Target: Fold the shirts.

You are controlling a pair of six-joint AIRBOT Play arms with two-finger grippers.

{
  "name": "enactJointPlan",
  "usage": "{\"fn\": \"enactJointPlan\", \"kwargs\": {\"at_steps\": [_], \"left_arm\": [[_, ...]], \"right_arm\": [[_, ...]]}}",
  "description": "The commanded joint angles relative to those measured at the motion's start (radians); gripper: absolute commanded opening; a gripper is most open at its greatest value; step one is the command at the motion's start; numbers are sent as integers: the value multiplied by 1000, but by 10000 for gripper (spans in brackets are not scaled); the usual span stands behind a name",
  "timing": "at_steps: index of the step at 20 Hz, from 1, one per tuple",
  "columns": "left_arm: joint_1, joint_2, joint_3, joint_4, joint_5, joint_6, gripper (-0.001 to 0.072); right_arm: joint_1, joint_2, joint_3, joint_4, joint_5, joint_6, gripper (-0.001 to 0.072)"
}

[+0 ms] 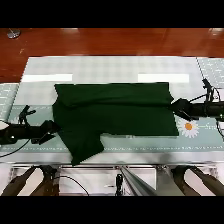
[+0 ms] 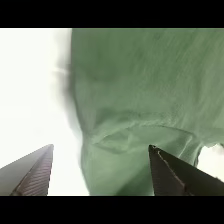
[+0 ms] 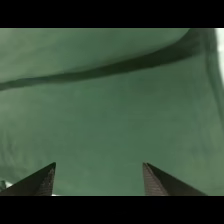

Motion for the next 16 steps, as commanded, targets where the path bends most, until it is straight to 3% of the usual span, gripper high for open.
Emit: {"fn": "enactJointPlan", "kwargs": {"at_steps": [1, 7, 10, 11, 12, 13, 16], "left_arm": [[-19, 28, -70, -42, 46, -6, 703], [-189, 16, -161, -162, 39, 63, 703], [-205, 18, -159, -190, -8, 64, 695], [-206, 18, -159, -190, -11, 76, 521], [-206, 18, -159, -190, -11, 90, 95], [-205, 18, -159, -198, -6, 98, 22], [-204, 19, -154, -233, 17, 117, 22]], "right_arm": [[-2, 39, -38, 53, 17, -15, 620], [-15, 39, -37, 56, 24, 5, 620], [-121, 42, -27, 21, 114, 21, 620], [-171, 50, -27, -44, 133, 22, 621], [-215, 57, -27, -129, 141, 37, 620], [-252, 66, -32, -225, 138, 76, 620], [-279, 70, -85, -340, 127, 152, 620]]}}
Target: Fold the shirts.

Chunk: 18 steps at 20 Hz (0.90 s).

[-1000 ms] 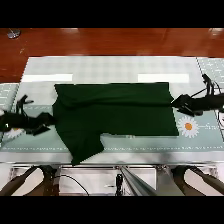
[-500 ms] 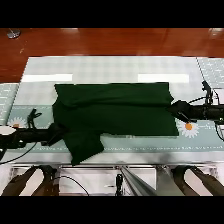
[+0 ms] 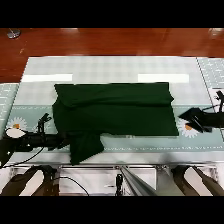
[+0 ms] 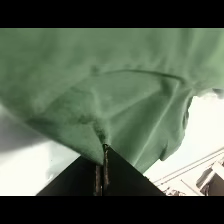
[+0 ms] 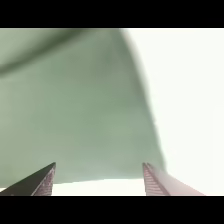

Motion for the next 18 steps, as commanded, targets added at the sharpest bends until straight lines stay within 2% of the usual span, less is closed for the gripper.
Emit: {"fn": "enactJointPlan", "kwargs": {"at_steps": [1, 8, 18], "left_arm": [[-4, 2, 7, -60, 10, 22, 22], [-4, 1, 17, -62, 24, 23, 22], [-4, 1, 17, -76, 32, 21, 22]], "right_arm": [[-48, 7, -66, -144, 19, 75, 620], [41, -51, -141, -151, 7, 95, 620], [47, -198, -140, 123, -137, -6, 620]]}}
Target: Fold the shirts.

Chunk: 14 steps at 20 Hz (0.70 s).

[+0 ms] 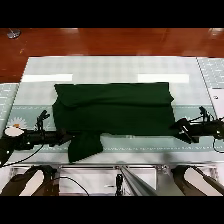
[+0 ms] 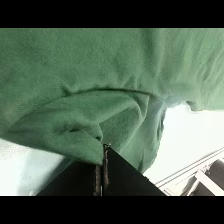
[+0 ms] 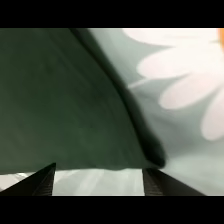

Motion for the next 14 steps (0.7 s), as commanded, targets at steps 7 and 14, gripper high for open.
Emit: {"fn": "enactJointPlan", "kwargs": {"at_steps": [7, 14], "left_arm": [[0, 0, 15, -18, -5, 0, 21], [-3, -24, 303, -26, -25, -91, 21]], "right_arm": [[2, -79, 23, 184, -38, -194, 23], [3, -91, 274, 209, 72, -171, 23]]}}
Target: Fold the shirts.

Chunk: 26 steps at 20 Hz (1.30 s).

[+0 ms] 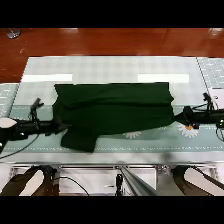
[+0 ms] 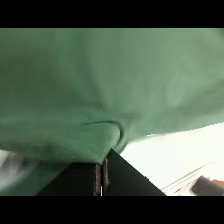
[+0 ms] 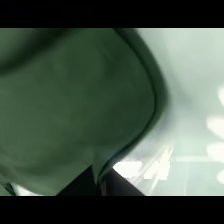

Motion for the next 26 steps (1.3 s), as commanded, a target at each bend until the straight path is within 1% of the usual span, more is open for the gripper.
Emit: {"fn": "enactJointPlan", "kwargs": {"at_steps": [1, 3, 5, 7, 11, 14, 17, 18, 19, 20, 21, 22, 24, 25, 26], "left_arm": [[-12, -38, 156, -4, 17, -61, 21], [-29, -122, 251, -3, 52, -62, 21], [-36, -248, 360, -4, 64, -82, 21], [-39, -371, 472, -4, 49, -153, 21], [-50, -543, 670, -3, 74, -171, 21], [-51, -656, 785, -3, 63, -174, 21], [-51, -739, 814, -3, 50, -174, 21], [-51, -759, 814, -4, 48, -172, 22], [-54, -774, 814, -3, 48, -162, 80], [-57, -781, 814, -4, 42, -154, 555], [-53, -780, 818, 1, 13, -137, 708], [-30, -780, 843, 19, -38, -107, 706], [37, -774, 924, 87, -176, -108, 703], [75, -762, 959, 139, -231, -150, 702], [116, -736, 981, 212, -257, -207, 702]], "right_arm": [[16, -21, 131, 30, 34, 10, 23], [82, -58, 212, 32, 6, 16, 23], [145, -113, 305, 23, -73, 55, 23], [176, -190, 407, 20, -119, 124, 23], [227, -347, 586, 19, -100, 159, 24], [245, -436, 660, 40, -103, 169, 24], [262, -503, 690, 44, -130, 166, 24], [268, -521, 690, 49, -144, 163, 46], [272, -539, 690, 53, -157, 163, 330], [276, -549, 690, 53, -163, 157, 643], [275, -550, 690, 51, -175, 148, 632], [261, -545, 699, 40, -177, 146, 632], [208, -532, 729, 27, -143, 140, 632], [169, -521, 737, 5, -119, 140, 632], [127, -512, 737, -22, -97, 142, 632]]}}
